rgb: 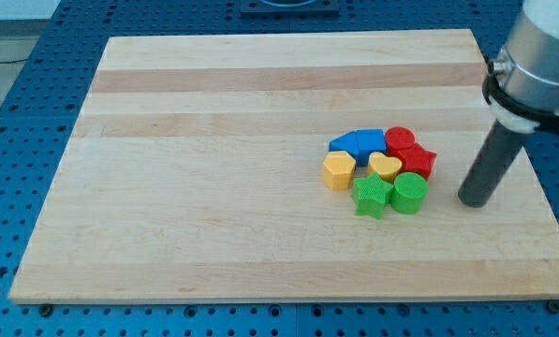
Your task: Drag the green circle into the red star and the yellow heart
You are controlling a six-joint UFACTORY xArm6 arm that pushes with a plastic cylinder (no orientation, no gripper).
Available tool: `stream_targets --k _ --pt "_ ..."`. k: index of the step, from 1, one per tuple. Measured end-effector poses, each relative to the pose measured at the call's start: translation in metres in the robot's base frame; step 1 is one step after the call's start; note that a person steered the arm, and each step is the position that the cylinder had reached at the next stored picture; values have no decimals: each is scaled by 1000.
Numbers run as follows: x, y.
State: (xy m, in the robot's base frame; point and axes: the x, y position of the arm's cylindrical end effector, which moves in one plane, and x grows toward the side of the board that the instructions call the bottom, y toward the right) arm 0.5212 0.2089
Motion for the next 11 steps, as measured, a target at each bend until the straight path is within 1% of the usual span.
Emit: stream_targets --k 1,2,6,11 --pt "19 -3" --pt "25 -25" --pt "25 -55" --pt "12 -57"
